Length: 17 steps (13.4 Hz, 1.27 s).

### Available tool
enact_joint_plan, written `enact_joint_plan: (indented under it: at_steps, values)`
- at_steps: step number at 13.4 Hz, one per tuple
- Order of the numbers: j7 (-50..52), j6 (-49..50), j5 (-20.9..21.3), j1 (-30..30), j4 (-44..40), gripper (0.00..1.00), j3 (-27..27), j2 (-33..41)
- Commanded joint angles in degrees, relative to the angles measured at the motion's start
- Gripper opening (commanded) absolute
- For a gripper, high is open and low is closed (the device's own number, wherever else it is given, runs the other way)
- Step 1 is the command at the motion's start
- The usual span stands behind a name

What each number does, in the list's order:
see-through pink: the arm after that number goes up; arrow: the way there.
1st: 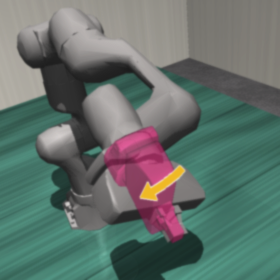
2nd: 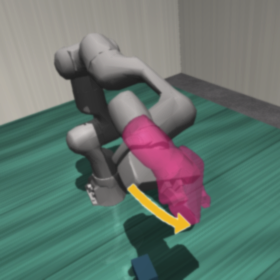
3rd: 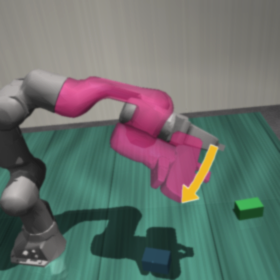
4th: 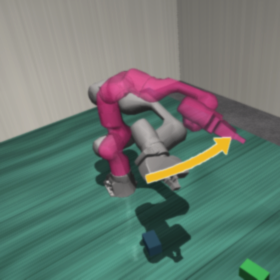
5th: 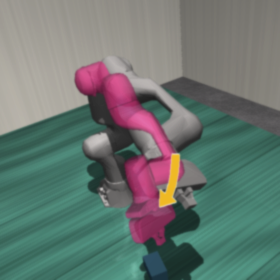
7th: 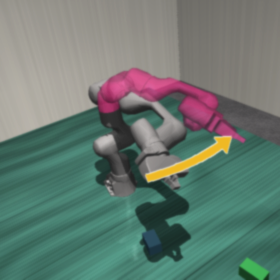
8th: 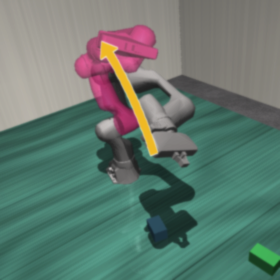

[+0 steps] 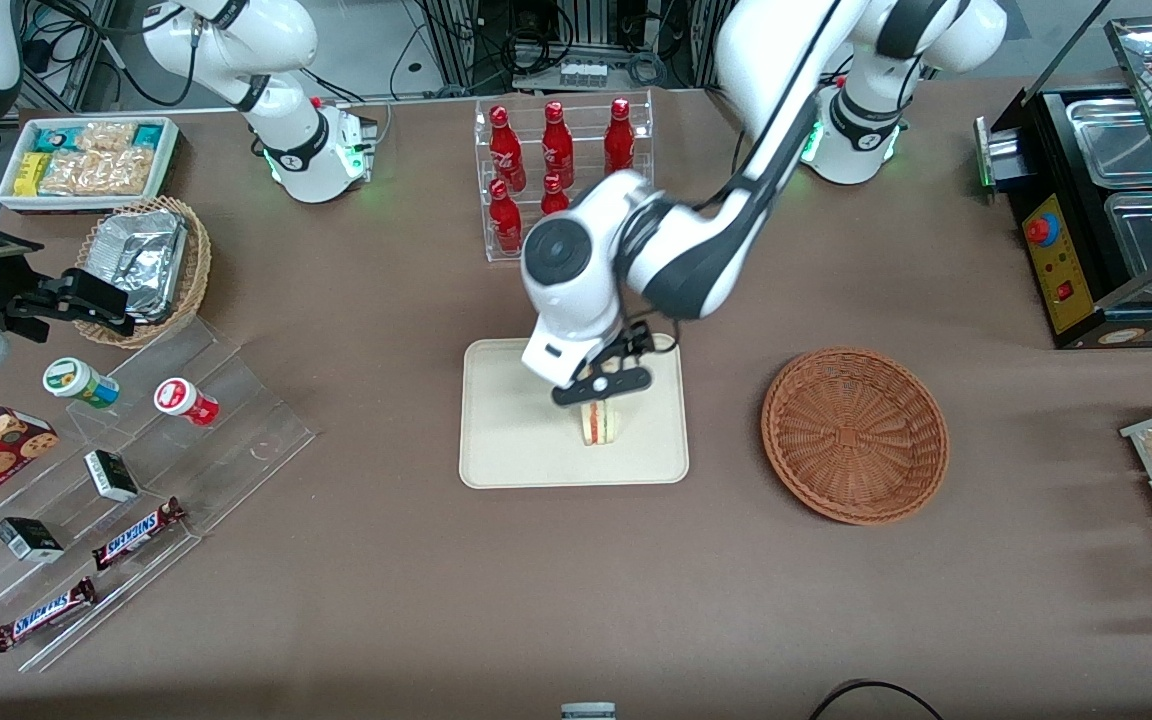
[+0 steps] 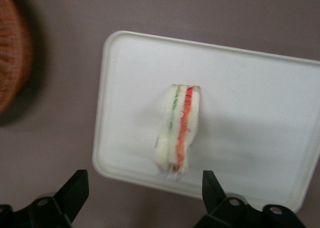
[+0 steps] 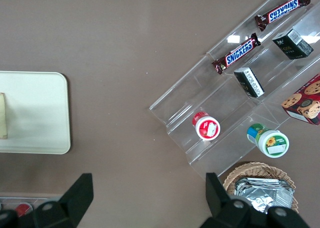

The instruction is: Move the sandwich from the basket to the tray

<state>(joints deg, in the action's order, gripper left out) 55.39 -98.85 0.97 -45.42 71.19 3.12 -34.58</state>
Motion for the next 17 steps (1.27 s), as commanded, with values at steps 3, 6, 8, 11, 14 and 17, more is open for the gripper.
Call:
enact_joint_plan:
  at_steps: [3, 6, 8, 11, 14, 17]
  values:
    - [-6.0, 17.8, -0.9, 8.0, 2.9, 1.00, -0.1, 18.1]
    - [-15.9, 24.7, -0.6, 14.0, 3.7, 1.00, -0.1, 25.0]
    - [-22.3, 25.8, -0.5, 18.1, 7.3, 1.00, -0.1, 30.1]
    - [-31.4, 24.9, 0.1, 22.8, 12.6, 1.00, 0.0, 34.7]
    - [-40.0, 24.5, 0.2, 29.6, 13.0, 1.00, 0.0, 35.0]
    - [-44.8, 20.4, -0.1, 34.8, 16.2, 1.00, 0.0, 35.2]
